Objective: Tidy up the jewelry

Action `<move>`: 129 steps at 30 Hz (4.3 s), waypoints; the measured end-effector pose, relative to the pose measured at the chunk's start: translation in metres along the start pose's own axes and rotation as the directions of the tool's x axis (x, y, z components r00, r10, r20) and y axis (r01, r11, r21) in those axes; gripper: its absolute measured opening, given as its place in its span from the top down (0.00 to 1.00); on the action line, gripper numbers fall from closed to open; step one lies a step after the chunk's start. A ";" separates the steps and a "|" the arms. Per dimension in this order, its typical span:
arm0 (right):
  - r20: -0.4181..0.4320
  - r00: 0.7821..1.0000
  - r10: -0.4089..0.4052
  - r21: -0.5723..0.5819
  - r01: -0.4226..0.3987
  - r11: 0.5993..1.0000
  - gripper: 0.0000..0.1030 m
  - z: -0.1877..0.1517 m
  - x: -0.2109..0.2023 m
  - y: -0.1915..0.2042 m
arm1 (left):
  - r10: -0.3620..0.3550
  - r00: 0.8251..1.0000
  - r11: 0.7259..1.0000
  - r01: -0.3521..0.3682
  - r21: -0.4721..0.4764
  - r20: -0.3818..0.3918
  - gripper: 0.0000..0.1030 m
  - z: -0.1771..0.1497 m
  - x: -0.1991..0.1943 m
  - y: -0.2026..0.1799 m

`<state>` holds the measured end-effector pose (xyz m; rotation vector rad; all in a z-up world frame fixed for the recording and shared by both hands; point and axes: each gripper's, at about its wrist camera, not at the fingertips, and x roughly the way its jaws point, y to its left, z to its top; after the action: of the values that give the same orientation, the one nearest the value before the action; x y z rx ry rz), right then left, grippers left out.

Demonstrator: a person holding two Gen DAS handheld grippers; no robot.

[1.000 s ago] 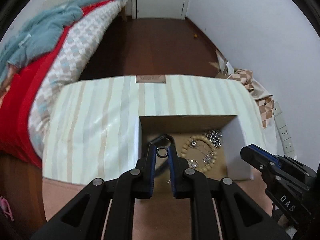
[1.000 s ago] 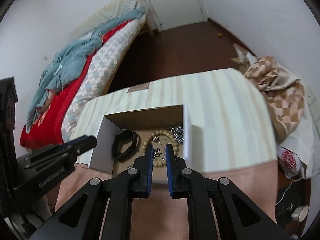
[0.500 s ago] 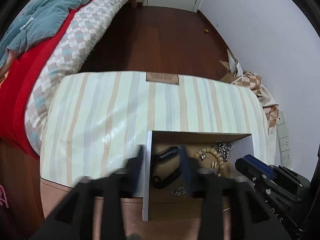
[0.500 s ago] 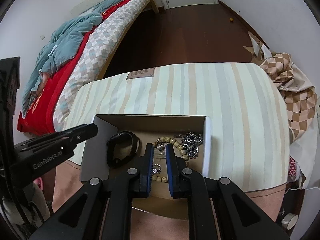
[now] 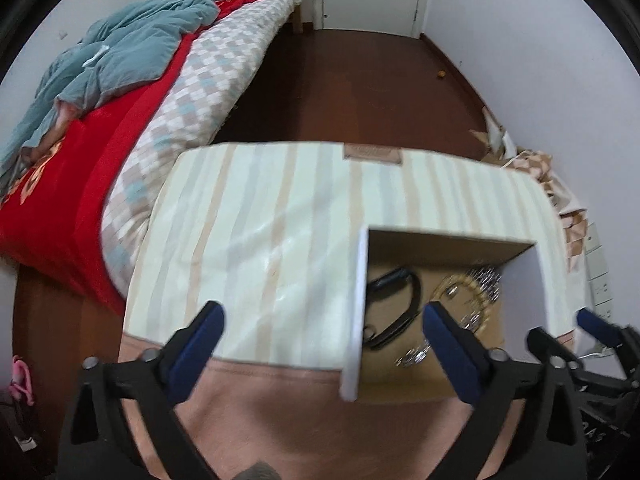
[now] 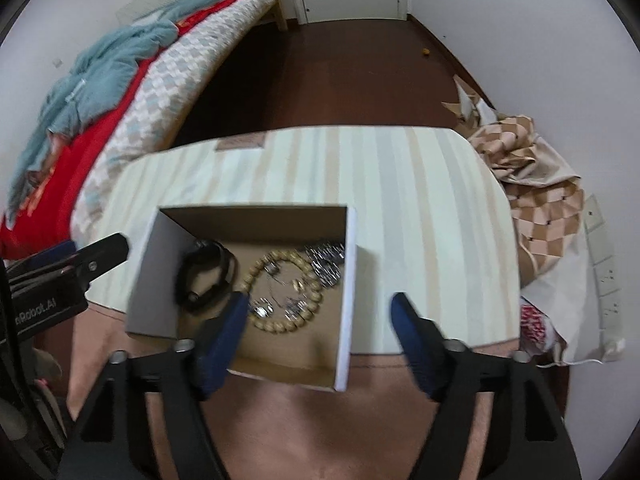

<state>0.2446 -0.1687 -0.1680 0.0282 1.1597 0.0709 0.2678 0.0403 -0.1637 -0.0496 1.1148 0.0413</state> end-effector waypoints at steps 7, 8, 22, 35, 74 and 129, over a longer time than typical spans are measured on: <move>-0.007 0.997 -0.082 -0.003 0.082 0.997 0.04 -0.022 -0.001 0.000 | 0.033 0.999 0.999 -0.033 0.008 -0.003 0.00 -0.027 0.001 0.000; -0.006 0.996 -0.091 0.001 0.091 0.996 0.04 -0.025 -0.003 -0.001 | 0.028 1.000 1.000 -0.028 0.007 -0.002 0.00 -0.030 0.000 -0.001; 0.057 0.989 -0.138 0.041 0.136 0.990 0.03 -0.054 -0.066 -0.015 | -0.001 0.998 1.000 -0.001 0.030 0.070 0.00 -0.055 -0.067 -0.021; 0.208 0.970 -0.125 0.057 0.116 0.992 0.03 -0.089 -0.196 -0.008 | -0.025 0.978 0.999 0.015 0.049 0.209 0.00 -0.079 -0.184 -0.017; 0.272 0.953 -0.137 0.039 0.131 0.991 0.00 -0.056 -0.285 -0.002 | 0.010 0.980 1.000 -0.014 0.015 0.199 0.00 -0.052 -0.237 -0.030; 0.156 0.976 -0.149 0.023 0.147 0.989 0.00 -0.034 -0.219 -0.003 | 0.034 0.992 0.999 -0.036 0.019 0.122 0.00 -0.042 -0.190 -0.021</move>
<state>0.1263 -0.1879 0.0184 -0.0420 1.0009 -0.0696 0.1483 0.0155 -0.0110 -0.0085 0.9936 0.0634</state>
